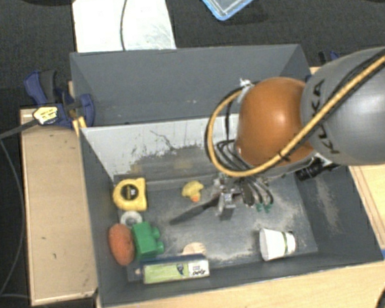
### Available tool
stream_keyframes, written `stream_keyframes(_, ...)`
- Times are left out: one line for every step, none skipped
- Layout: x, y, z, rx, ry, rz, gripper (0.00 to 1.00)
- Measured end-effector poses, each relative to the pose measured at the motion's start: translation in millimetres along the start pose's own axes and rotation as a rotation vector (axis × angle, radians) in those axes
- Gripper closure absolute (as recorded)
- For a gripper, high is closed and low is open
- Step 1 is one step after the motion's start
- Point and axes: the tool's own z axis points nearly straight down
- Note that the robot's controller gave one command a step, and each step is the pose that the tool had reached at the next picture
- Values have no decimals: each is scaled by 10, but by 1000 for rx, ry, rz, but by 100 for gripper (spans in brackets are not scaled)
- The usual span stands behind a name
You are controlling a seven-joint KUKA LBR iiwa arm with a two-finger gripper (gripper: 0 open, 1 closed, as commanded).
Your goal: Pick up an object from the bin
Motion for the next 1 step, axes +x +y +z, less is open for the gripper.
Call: stream_keyframes(54, -118, -332, 1, 9, -24, 100)
